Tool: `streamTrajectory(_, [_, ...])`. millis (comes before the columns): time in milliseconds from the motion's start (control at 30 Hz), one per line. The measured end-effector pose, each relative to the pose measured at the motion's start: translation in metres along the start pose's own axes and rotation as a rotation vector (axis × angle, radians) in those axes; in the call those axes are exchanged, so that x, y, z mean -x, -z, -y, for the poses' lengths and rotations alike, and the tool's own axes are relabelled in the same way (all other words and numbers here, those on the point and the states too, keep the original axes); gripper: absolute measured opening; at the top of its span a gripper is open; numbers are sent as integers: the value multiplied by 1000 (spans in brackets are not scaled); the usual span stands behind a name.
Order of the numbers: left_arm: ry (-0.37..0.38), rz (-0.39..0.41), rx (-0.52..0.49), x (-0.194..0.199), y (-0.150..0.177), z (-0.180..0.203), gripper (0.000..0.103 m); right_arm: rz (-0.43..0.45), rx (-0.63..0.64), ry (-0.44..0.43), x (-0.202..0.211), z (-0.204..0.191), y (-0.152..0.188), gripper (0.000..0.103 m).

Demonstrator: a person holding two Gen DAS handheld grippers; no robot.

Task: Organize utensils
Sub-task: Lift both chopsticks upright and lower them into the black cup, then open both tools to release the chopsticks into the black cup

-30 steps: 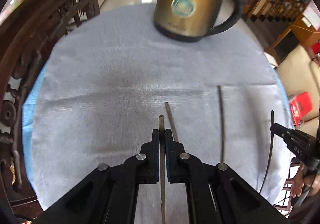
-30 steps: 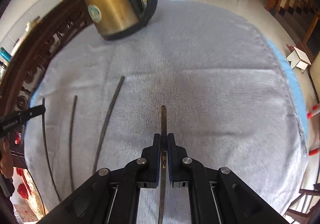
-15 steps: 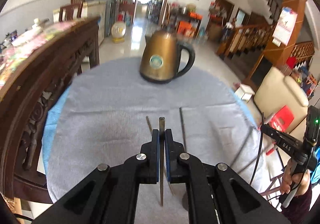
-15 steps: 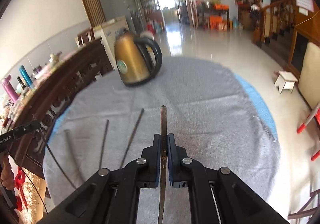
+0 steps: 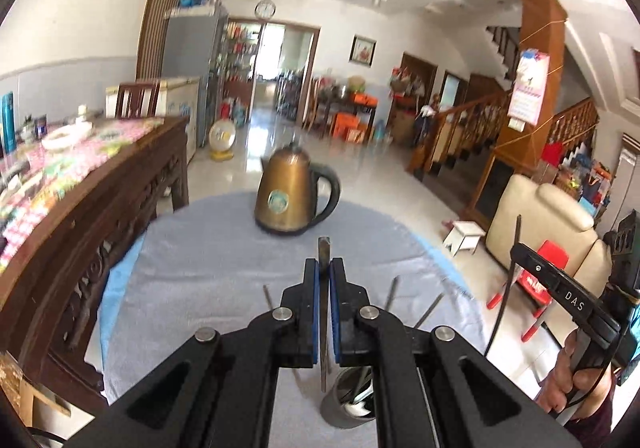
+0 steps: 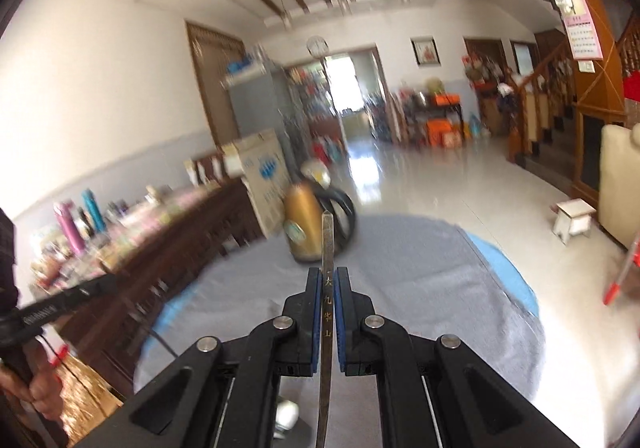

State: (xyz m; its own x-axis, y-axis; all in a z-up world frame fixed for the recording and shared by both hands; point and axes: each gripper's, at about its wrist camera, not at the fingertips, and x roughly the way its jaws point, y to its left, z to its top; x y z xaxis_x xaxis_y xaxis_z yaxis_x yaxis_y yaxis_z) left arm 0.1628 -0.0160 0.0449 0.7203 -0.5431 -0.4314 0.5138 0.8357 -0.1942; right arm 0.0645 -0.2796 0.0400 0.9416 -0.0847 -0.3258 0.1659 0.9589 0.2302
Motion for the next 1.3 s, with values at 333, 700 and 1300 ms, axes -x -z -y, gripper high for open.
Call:
streamTrajectory(333, [50, 55, -14, 20, -7, 22, 5, 213, -6, -16, 0, -44, 12, 7])
streamTrajectory(700, [22, -40, 9, -13, 22, 18, 5, 157, 1, 34, -47, -47, 50, 7])
streamTrajectory(1300, [-34, -164, -25, -14, 56, 18, 6, -14, 99, -53, -31, -48, 95, 9])
